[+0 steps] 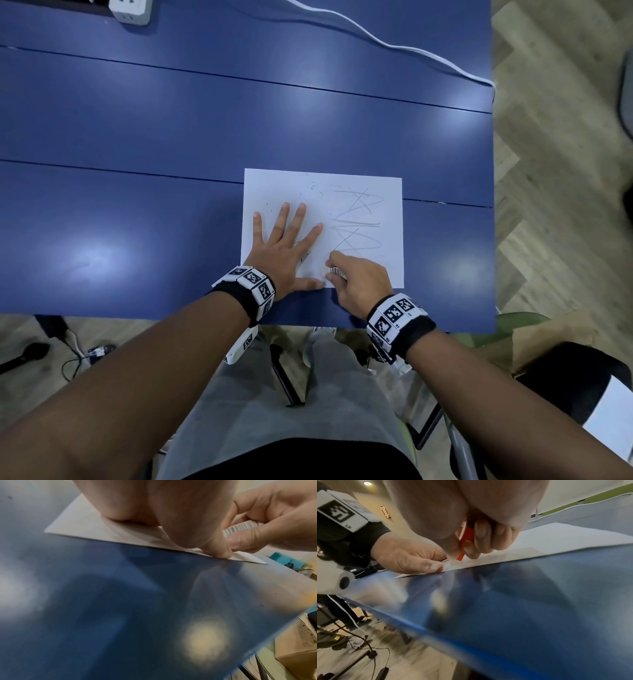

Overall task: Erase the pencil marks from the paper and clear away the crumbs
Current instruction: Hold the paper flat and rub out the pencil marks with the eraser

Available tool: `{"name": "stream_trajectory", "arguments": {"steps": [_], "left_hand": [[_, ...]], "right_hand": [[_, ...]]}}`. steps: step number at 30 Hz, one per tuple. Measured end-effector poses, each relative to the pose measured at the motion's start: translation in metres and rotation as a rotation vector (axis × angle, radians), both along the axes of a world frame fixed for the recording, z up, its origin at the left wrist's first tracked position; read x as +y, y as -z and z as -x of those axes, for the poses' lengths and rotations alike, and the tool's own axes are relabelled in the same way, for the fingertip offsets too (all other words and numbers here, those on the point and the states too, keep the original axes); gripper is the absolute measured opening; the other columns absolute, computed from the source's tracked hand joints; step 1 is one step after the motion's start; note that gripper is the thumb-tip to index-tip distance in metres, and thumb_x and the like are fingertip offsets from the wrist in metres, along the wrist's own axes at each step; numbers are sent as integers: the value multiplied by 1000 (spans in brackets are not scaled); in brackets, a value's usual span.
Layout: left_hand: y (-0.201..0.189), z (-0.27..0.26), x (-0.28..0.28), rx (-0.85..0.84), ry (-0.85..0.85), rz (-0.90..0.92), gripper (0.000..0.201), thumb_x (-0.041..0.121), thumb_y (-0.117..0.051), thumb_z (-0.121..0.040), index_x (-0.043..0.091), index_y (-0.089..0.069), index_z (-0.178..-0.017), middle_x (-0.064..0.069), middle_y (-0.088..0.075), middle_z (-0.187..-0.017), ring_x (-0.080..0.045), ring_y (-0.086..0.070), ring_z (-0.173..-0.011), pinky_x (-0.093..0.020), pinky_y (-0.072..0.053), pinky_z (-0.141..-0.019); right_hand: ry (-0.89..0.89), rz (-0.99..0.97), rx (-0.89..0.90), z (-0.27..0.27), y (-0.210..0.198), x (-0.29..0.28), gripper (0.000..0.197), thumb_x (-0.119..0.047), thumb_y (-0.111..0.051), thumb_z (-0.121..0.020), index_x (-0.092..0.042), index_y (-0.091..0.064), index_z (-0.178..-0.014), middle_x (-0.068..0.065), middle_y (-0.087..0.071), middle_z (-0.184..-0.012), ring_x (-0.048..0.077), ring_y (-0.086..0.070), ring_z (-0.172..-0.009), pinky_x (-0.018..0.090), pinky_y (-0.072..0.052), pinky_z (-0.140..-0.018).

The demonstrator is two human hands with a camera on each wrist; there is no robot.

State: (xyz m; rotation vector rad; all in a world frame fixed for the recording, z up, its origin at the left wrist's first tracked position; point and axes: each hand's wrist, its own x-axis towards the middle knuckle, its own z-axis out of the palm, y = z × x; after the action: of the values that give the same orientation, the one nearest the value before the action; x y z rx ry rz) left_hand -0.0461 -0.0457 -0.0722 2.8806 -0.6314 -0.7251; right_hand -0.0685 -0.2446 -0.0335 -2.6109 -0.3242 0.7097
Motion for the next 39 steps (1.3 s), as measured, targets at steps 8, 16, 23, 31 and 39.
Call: {"name": "stream_trajectory", "arguments": {"steps": [8, 16, 23, 31, 39], "left_hand": [[2, 0, 1, 7, 2, 0, 107, 93, -22, -76, 37, 27, -152, -6, 40, -159, -32, 38, -146, -70, 21, -110], [3, 0, 2, -7, 6, 0, 108, 95, -16, -74, 36, 24, -155, -6, 38, -161, -33, 36, -147, -72, 17, -112], [2, 1, 1, -2, 4, 4, 108, 95, -15, -73, 36, 25, -154, -6, 38, -160, -32, 36, -147, -69, 23, -109], [-1, 1, 0, 3, 7, -4, 107, 92, -25, -77, 37, 30, -151, -6, 40, -159, -33, 37, -147, -68, 25, -108], [-3, 0, -1, 16, -1, -3, 112, 90, -37, -79, 38, 33, -149, -6, 40, -159, -33, 37, -146, -68, 25, -108]], "right_hand": [[-16, 31, -11, -7, -4, 1, 17, -29, -51, -95, -24, -51, -111, -6, -69, -107, 26, -62, -96, 37, -50, -76], [-54, 46, 1, -7, -5, -1, 17, -30, -50, -95, -24, -50, -111, -5, -69, -107, 27, -62, -96, 37, -50, -76], [-63, 6, -6, -2, -6, -4, 19, -29, -52, -94, -22, -55, -111, -2, -70, -102, 28, -62, -94, 37, -49, -75], [57, -16, -79, -11, -3, -4, 18, -28, -56, -93, -22, -57, -110, -3, -71, -100, 28, -63, -91, 36, -50, -73], [87, -12, -54, -28, -6, -3, 17, -28, -53, -94, -23, -53, -111, -2, -68, -103, 27, -62, -92, 36, -49, -75]]}}
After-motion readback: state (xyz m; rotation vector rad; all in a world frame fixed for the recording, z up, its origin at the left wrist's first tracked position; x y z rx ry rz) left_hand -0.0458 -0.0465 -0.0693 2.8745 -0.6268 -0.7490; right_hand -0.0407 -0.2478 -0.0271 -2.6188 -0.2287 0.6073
